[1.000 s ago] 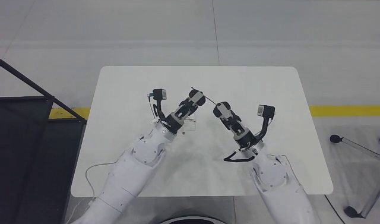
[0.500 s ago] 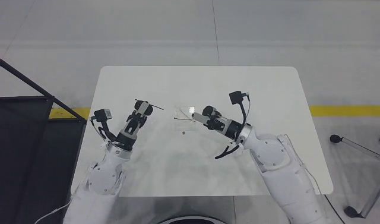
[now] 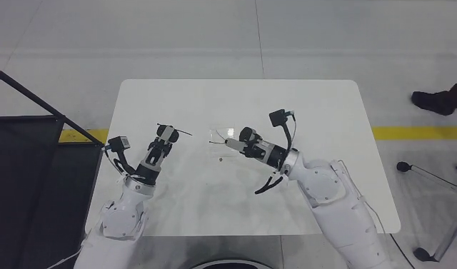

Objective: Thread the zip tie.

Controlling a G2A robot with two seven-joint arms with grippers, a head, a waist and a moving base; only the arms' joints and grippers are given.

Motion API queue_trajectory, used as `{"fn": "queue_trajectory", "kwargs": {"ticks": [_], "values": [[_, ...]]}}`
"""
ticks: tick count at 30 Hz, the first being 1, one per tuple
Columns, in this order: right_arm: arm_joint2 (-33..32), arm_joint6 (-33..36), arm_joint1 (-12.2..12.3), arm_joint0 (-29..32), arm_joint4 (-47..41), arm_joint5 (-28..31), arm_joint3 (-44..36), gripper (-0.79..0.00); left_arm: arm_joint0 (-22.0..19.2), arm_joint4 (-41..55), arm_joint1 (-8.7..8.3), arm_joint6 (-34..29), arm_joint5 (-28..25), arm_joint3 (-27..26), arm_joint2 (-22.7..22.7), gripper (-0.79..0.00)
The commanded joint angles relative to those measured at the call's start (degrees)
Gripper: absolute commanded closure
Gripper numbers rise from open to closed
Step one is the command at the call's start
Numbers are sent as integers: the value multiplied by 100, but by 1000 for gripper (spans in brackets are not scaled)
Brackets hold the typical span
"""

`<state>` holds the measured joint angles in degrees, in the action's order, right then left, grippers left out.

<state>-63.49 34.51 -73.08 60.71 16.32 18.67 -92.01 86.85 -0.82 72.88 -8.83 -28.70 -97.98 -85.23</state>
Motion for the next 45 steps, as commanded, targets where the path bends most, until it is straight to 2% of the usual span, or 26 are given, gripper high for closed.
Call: {"fn": "queue_trajectory", "kwargs": {"ticks": [1,8,21,28,37,45], "values": [[84,-66,-13,-69,164,-16,10,-785,-35,-56,5,60,52,31,11,0],[348,188,-53,-458,426,-10,84,-785,98,-296,25,502,67,-21,-33,0],[348,188,-53,-458,426,-10,84,-785,101,-285,27,499,138,-16,-22,0],[631,338,-83,-622,958,-301,-151,-785,21,-233,17,595,428,34,-253,0],[1400,754,-295,-1566,1530,-933,289,-785,96,-38,-6,699,538,90,-670,0],[1400,754,-295,-1566,1530,-933,289,-785,96,-38,-6,699,538,90,-670,0]]}}
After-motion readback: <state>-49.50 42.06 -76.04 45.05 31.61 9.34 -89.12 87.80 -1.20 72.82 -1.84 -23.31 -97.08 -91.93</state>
